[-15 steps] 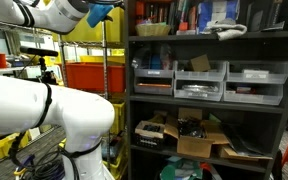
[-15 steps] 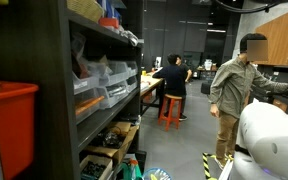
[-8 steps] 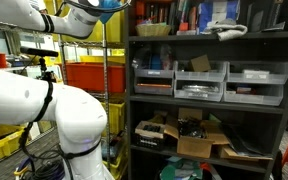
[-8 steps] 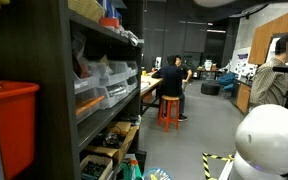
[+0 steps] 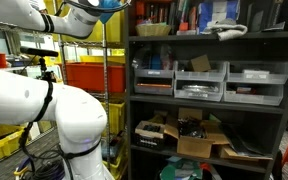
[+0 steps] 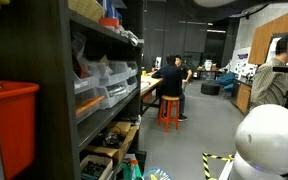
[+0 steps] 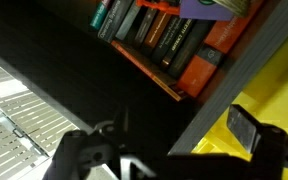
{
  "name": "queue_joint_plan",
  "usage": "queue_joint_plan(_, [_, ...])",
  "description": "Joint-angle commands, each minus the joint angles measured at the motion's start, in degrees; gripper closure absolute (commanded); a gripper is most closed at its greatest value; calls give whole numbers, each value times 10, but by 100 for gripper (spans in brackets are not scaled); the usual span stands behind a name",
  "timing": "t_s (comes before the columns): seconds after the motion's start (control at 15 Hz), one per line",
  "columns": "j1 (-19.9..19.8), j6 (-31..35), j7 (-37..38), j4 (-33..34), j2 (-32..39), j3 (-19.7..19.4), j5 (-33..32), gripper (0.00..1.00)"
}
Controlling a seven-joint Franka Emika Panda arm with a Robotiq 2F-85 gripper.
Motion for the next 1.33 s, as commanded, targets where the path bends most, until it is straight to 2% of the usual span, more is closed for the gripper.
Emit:
queue_joint_plan(0.0, [1, -1, -4, 0, 0, -1, 3, 0])
queue_joint_plan(0.33, [1, -1, -4, 0, 0, -1, 3, 0])
queue_joint_plan(0.4, [-21, 7, -1, 7, 9, 6, 3, 0])
queue_joint_plan(0.53, [-28, 6, -7, 11, 31, 7, -1, 0])
queue_joint_plan(0.73, [-73, 2, -3, 22, 61, 22, -2, 0])
queue_joint_plan(0.93, [-101, -9, -3, 39, 90, 33, -3, 0])
queue_joint_plan(1.27, [-92, -30, 0, 72, 141, 26, 0, 0])
